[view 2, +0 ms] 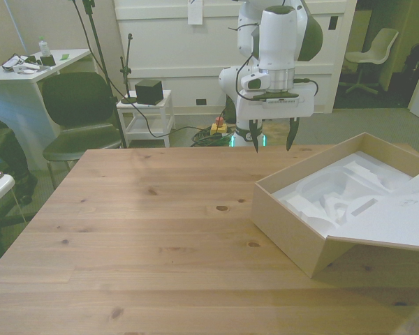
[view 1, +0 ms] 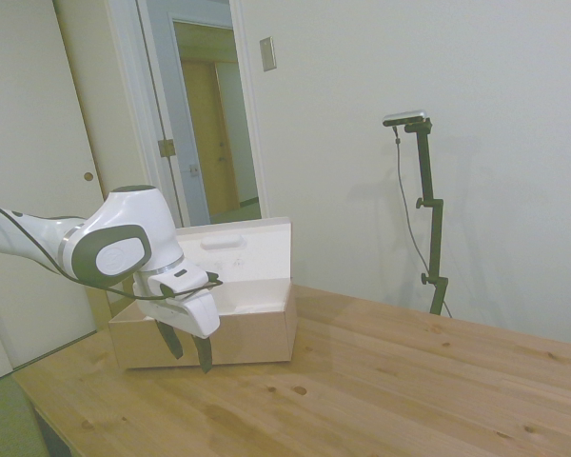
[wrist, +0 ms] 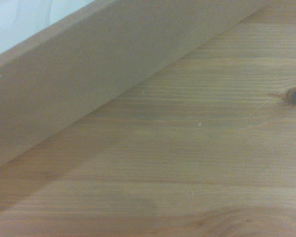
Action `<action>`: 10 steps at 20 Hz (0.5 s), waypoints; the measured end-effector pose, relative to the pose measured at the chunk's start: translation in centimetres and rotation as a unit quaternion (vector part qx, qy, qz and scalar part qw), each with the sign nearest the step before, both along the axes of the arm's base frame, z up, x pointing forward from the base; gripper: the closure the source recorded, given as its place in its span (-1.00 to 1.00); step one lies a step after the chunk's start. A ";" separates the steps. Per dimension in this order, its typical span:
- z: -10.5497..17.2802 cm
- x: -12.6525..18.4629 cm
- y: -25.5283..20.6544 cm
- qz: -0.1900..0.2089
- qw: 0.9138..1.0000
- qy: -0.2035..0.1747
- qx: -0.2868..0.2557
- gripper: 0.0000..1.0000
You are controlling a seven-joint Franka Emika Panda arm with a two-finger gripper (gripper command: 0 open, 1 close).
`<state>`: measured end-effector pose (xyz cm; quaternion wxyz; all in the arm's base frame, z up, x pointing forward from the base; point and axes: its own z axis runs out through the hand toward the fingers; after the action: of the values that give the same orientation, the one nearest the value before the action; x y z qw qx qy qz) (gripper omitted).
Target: Close the box
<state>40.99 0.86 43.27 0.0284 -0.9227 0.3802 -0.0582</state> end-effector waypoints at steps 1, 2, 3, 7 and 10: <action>0.0 0.0 0.0 0.000 1.000 0.000 0.000 -1.00; 0.0 0.0 0.0 0.001 1.000 0.001 0.000 -1.00; 0.0 0.0 0.1 0.001 1.000 0.001 -0.001 -1.00; 0.6 -0.1 0.7 0.009 1.000 -0.003 -0.001 -1.00; 2.5 -0.2 1.3 0.015 1.000 -0.015 -0.004 -1.00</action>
<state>40.83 2.17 45.80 0.0315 -0.9274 0.3654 -0.0734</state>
